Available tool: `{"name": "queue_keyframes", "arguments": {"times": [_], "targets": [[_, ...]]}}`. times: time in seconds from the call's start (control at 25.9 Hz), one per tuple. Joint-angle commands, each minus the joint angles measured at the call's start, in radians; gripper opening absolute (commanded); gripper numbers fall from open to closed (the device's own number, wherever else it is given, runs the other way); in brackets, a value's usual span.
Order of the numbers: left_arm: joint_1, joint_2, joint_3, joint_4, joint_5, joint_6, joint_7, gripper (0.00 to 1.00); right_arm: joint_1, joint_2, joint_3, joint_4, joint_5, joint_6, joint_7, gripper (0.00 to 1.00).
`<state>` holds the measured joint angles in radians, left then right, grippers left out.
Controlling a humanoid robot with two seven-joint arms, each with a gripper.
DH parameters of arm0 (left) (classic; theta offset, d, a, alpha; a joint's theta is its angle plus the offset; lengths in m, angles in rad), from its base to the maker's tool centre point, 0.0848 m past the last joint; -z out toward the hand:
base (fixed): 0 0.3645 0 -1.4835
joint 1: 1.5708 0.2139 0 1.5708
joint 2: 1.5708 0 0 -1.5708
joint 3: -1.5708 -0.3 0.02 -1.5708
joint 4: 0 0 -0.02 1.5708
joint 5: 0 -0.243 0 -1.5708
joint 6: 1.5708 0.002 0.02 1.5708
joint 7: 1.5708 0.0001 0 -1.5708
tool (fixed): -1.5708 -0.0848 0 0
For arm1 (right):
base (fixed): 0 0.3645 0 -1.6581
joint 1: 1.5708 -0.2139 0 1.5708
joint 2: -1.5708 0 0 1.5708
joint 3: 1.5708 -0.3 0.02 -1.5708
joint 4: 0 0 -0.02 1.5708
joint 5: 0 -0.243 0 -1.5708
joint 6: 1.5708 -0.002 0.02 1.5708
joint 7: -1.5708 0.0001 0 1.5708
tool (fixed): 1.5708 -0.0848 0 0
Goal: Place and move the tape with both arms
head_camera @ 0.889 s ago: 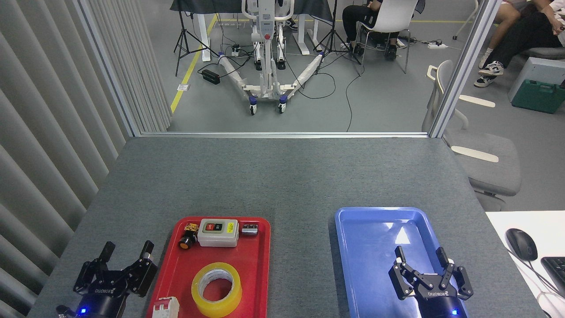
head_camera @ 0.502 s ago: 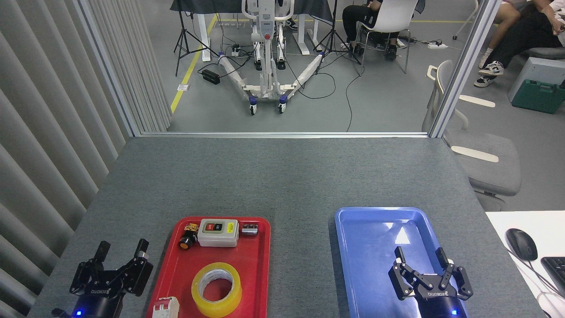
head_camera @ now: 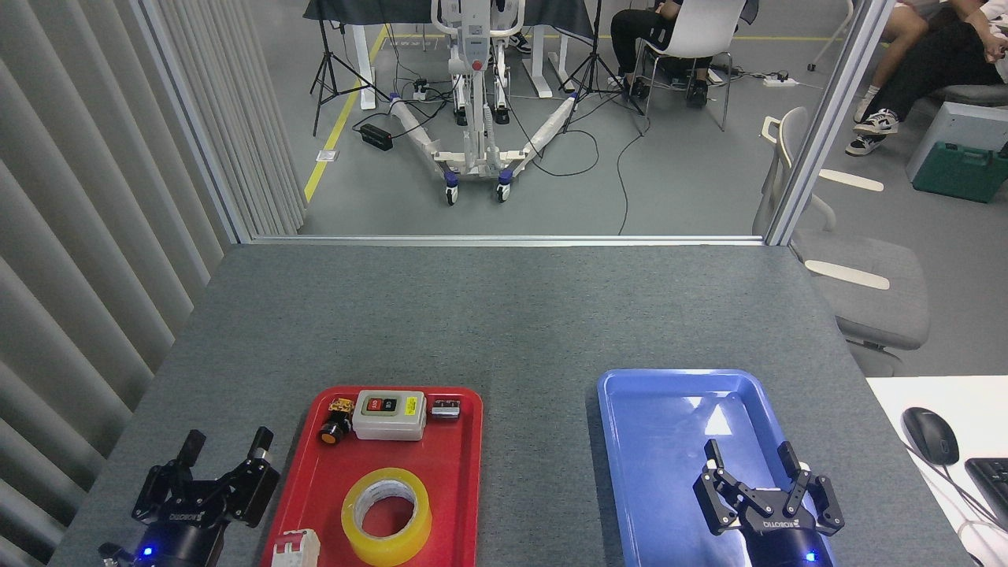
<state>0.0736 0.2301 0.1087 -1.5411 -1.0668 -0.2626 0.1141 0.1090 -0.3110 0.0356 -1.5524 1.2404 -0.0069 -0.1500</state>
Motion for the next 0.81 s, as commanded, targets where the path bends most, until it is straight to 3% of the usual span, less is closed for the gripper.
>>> {"name": "queue_keyframes", "arguments": {"times": [0.0,0.15,0.27,0.35,0.54,0.77], "targets": [[-0.046,0.041,-0.07,-0.005,-0.001,-0.01,-0.3,1.0,0.0,0.001,0.0,0.0,-0.001,0.001,0.0,1.0],[-0.115,0.054,-0.073,-0.013,-0.005,-0.066,-0.735,1.0,0.0,0.001,0.001,-0.002,0.001,-0.002,0.0,1.0],[-0.198,0.067,-0.073,0.007,-0.005,-0.32,-0.906,1.0,0.001,0.001,0.003,-0.005,0.001,-0.002,0.0,1.0],[-0.251,0.069,-0.073,0.036,-0.009,-0.521,-0.907,1.0,0.001,0.001,0.003,-0.006,0.004,-0.001,0.0,1.0],[-0.337,0.051,-0.087,0.194,-0.013,-0.523,-0.912,1.0,-0.006,0.02,0.0,-0.005,0.004,0.008,0.004,1.0],[-0.37,0.002,-0.116,0.223,-0.042,-0.523,-0.912,1.0,-0.008,0.03,0.0,-0.006,0.01,-0.001,0.004,1.0]]}}
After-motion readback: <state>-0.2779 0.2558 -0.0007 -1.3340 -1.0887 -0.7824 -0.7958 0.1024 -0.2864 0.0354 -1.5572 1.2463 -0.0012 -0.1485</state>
